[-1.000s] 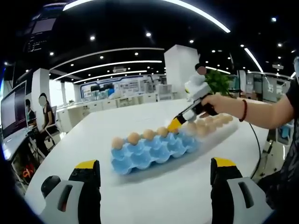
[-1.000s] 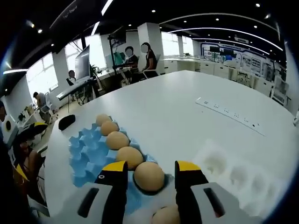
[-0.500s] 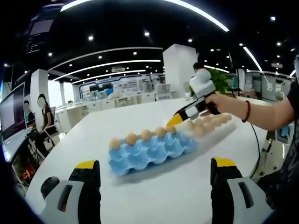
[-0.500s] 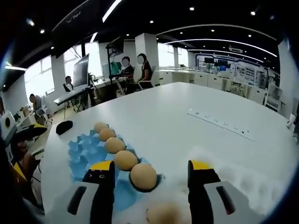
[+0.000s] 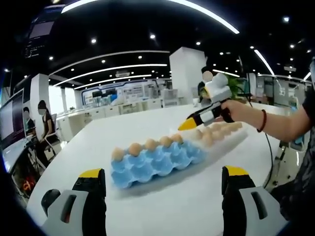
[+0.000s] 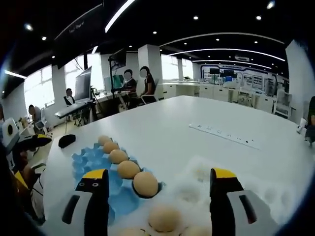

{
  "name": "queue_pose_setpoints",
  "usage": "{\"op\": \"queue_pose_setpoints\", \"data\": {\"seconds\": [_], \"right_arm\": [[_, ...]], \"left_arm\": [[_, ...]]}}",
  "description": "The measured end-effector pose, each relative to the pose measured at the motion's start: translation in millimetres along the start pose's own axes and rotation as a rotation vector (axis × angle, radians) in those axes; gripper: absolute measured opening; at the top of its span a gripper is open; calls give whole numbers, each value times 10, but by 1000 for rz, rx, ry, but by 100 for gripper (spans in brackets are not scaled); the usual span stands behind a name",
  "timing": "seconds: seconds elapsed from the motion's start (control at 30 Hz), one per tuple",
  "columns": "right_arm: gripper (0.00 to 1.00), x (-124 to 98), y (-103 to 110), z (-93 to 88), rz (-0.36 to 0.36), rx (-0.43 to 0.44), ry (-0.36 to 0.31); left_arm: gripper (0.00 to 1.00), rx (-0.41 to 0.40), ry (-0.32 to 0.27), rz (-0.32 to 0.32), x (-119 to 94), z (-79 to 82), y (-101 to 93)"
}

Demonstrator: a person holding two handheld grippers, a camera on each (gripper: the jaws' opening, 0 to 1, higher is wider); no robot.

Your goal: Place the egg into an empty slot of the egg tray after lifting it from the table, then release the egg inside the slot.

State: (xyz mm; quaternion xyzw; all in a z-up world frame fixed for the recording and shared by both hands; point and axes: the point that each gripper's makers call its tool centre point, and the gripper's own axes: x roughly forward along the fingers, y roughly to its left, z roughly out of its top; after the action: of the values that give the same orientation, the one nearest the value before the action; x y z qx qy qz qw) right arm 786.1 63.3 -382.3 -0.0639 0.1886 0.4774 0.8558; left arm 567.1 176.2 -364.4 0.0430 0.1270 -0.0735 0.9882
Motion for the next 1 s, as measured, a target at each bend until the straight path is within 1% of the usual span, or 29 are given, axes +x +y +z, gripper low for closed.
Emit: {"op": "queue_pose_setpoints", "data": {"seconds": [0.1,0.3,0.43,0.63,0.77,0.83,0.93,1.0], "right_arm": [[92,-54,-1,-18,-3,13,-9],[93,-144,-12,-11,-7,33,-41],[92,-181,3,-23,-13,28,-50],[90,-214,-8,-88,-23,46,-64],[87,-249,12,-142,-39,30,-70],[85,-279,32,-156,-45,31,-84],[81,-251,37,-157,-45,32,-96],[75,-252,20,-155,-63,28,-104]], "left_arm": [[100,1,0,-1,2,12,-13],[100,-1,-5,-2,-1,28,-25],[100,3,-2,-3,3,25,-28],[100,3,3,-3,5,12,-33],[100,4,0,-1,-1,16,-29],[100,4,-1,0,0,21,-32],[100,6,1,-2,3,21,-34],[100,10,5,-2,5,18,-37]]}}
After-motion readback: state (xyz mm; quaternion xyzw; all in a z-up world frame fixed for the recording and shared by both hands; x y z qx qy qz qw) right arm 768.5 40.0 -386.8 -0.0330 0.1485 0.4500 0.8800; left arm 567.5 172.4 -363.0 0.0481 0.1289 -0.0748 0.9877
